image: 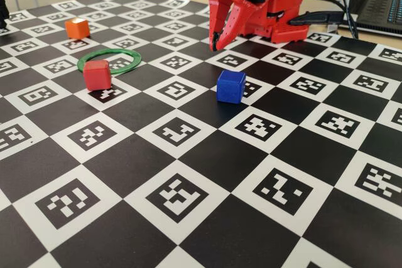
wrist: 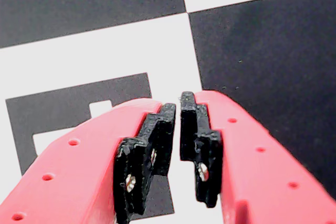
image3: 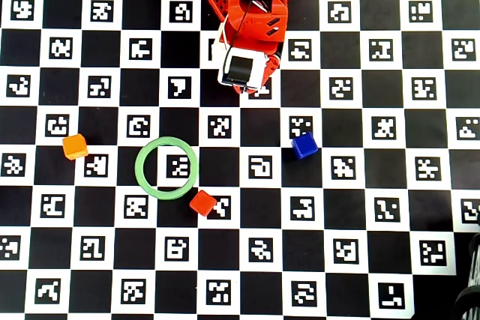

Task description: Grab the red cube then put it in the green circle then put the blue cube on top and finally the orange cube on top

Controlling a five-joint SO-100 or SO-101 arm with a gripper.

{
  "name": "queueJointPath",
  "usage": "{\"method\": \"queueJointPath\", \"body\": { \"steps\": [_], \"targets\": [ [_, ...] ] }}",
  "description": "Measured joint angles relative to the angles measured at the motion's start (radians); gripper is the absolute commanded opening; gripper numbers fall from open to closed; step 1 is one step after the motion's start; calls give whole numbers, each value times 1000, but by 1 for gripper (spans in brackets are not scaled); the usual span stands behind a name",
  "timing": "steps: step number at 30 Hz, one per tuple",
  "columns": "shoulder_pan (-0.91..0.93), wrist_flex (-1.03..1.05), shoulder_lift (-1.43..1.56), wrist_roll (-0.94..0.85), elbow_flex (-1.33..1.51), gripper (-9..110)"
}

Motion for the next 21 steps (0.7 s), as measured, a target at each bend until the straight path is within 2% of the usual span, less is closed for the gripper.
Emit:
{"method": "queueJointPath", "body": {
  "steps": [21],
  "targets": [
    [0,0,0,-18,0,-4]
  ]
}}
